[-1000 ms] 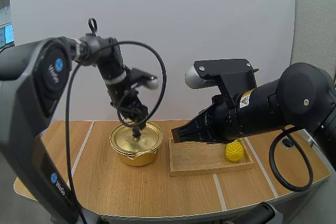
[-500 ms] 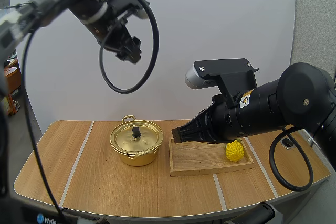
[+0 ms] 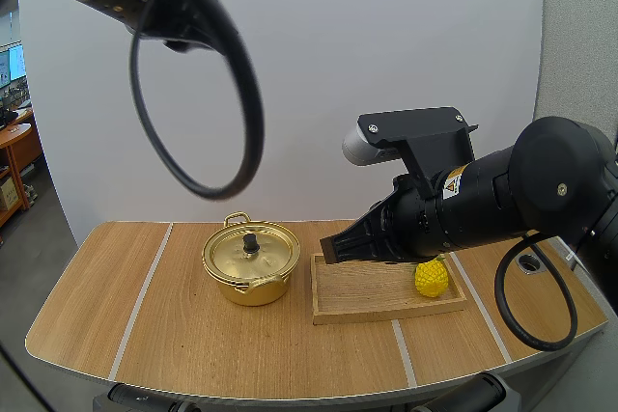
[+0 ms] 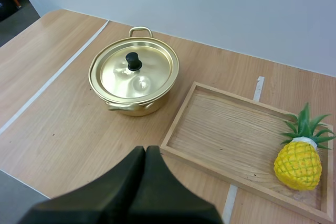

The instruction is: Open the pot, put the grape inside, and close it

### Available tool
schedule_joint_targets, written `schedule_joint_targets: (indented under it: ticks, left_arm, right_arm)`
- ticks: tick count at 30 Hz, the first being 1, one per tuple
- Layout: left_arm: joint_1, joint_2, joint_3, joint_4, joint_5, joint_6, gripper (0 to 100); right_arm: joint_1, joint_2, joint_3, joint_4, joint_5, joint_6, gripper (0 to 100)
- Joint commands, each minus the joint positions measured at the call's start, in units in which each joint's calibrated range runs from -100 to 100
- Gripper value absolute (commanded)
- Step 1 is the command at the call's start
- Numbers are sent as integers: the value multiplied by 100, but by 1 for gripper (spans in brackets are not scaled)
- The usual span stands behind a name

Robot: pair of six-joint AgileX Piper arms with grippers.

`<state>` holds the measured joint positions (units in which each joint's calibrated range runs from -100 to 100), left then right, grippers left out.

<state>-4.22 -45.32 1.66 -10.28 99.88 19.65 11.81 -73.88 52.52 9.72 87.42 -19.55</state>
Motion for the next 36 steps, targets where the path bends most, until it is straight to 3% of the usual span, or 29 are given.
schedule_joint_targets:
  ticks: [1,12,15,25,36]
  left_arm:
    - [-13,-797,160,30,12,-203,0]
    - [-13,-2349,1977,-128,12,-469,0]
    - [-13,-2862,2533,-184,12,-838,0]
    - [-13,-4555,4187,-184,-2223,-1520,0]
    - [91,-5320,5111,185,-2835,-2048,0]
  right_arm:
    - [-228,-165,18,36,-74,-57,0]
    - [-407,-875,18,203,452,-57,0]
    - [-407,-936,18,203,511,-57,0]
    - [-499,-1527,18,203,526,-170,0]
    - [-1018,-2019,18,501,306,-170,0]
